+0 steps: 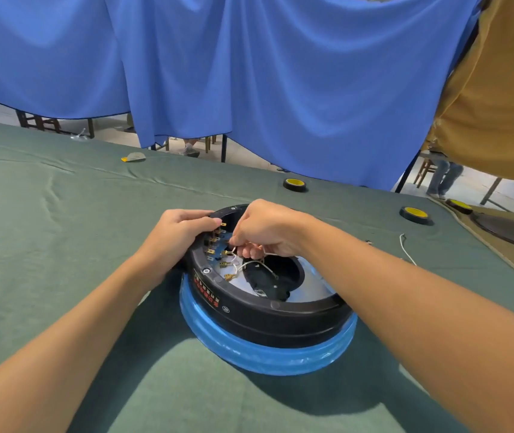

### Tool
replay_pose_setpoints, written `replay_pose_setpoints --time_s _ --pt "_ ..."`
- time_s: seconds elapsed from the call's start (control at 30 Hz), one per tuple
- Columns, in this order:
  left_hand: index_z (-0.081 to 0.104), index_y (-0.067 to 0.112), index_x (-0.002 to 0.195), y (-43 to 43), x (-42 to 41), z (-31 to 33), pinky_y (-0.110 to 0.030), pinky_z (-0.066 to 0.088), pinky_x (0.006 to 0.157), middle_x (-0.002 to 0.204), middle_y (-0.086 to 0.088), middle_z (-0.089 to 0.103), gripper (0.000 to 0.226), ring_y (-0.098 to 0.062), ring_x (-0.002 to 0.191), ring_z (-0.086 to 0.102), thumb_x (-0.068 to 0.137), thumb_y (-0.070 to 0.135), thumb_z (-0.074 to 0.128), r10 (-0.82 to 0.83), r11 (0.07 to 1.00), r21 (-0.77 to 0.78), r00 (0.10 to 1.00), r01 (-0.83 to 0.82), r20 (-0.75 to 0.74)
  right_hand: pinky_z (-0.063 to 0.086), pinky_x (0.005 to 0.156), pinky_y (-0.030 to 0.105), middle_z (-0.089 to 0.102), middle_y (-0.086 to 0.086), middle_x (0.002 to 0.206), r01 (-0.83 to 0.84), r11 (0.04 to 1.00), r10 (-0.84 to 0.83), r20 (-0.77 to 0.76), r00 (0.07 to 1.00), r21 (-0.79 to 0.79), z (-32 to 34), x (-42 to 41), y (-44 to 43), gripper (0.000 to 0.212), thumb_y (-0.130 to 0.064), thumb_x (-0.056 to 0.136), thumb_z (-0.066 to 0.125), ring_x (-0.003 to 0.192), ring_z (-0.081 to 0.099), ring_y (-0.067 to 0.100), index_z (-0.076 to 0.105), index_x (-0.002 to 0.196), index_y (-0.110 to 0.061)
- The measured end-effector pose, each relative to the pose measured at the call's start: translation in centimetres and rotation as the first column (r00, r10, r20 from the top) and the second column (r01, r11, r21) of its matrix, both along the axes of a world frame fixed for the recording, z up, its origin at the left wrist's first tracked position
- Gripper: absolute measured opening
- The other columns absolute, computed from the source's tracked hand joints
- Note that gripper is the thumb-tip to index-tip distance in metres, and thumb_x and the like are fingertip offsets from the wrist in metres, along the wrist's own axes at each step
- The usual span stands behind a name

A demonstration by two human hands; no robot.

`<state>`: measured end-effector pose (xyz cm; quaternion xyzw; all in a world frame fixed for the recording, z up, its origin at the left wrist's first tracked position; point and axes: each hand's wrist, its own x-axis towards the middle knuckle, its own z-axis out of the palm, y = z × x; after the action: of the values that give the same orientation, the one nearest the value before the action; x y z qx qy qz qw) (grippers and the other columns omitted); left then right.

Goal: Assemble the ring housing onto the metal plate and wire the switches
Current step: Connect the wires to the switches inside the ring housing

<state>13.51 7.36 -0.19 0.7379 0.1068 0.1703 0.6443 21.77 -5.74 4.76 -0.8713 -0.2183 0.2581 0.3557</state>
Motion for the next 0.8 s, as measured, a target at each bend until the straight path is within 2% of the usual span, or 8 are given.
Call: replay_pose_setpoints --time_s 0.07,0.17,0.33,0.53,0.7,0.8 --pt "0.079 0.013 0.084 0.0 0.1 -0.3 -0.043 0.053 0.086 0.091 -0.019 0.075 0.017 -0.030 0.080 0.069 0.088 0.008 0.063 0.001 0.999 -0.039 0.999 0.001 0.042 0.039 0.044 0.018 0.061 0.013 0.069 0.009 1.000 -0.009 0.014 1.000 0.030 -0.2 0.0 -0.1 0.011 0.001 0.093 0.058 0.045 0.050 0.010 0.063 0.098 0.008" --pt "0.079 0.013 0.081 -0.1 0.3 -0.7 -0.042 0.053 0.083 0.086 -0.017 0.075 0.017 -0.026 0.075 0.069 0.087 0.008 0.065 0.025 0.997 -0.078 0.997 -0.019 0.073 0.039 0.045 0.019 0.062 0.012 0.066 0.017 0.998 -0.020 0.046 0.999 0.058 -0.2 0.1 -0.4 0.011 0.000 0.092 0.059 0.043 0.049 0.010 0.065 0.095 0.009" --pt "0.080 0.022 0.068 -0.4 0.3 -0.7 -0.026 0.057 0.065 0.075 -0.007 0.076 0.030 -0.016 0.065 0.070 0.088 0.007 0.063 0.037 0.994 -0.105 0.995 -0.027 0.094 0.042 0.043 0.019 0.064 0.013 0.067 0.027 0.997 -0.032 0.065 0.997 0.077 -0.9 -0.3 -0.5 0.012 -0.001 0.093 0.057 0.044 0.052 0.011 0.065 0.094 0.008" --pt "0.074 0.019 0.080 -0.5 0.4 -0.4 -0.019 0.055 0.063 0.070 0.000 0.075 0.022 -0.009 0.062 0.069 0.092 0.006 0.059 0.038 0.996 -0.080 0.995 -0.031 0.089 0.039 0.041 0.019 0.061 0.013 0.070 0.056 0.990 -0.062 0.041 0.997 0.131 -1.5 0.0 -0.1 0.010 0.001 0.094 0.053 0.047 0.050 0.012 0.061 0.094 0.006" --pt "0.074 0.013 0.098 -0.3 0.5 -0.6 -0.031 0.055 0.078 0.082 -0.004 0.076 0.015 -0.016 0.073 0.070 0.091 0.010 0.061 0.072 0.993 -0.096 0.995 -0.065 0.072 0.038 0.039 0.018 0.059 0.014 0.069 0.057 0.987 -0.059 0.013 0.998 0.149 -1.7 0.1 -0.2 0.007 0.003 0.093 0.054 0.046 0.049 0.012 0.060 0.095 0.006" --pt "0.073 0.015 0.095 -0.4 0.5 -0.7 -0.023 0.057 0.068 0.076 -0.001 0.076 0.014 -0.012 0.068 0.071 0.092 0.010 0.061 0.077 0.991 -0.114 0.994 -0.067 0.079 0.037 0.038 0.018 0.059 0.013 0.068 0.061 0.984 -0.063 0.009 0.998 0.165 -1.7 0.3 -0.4 0.007 0.002 0.093 0.053 0.046 0.049 0.011 0.059 0.094 0.006"
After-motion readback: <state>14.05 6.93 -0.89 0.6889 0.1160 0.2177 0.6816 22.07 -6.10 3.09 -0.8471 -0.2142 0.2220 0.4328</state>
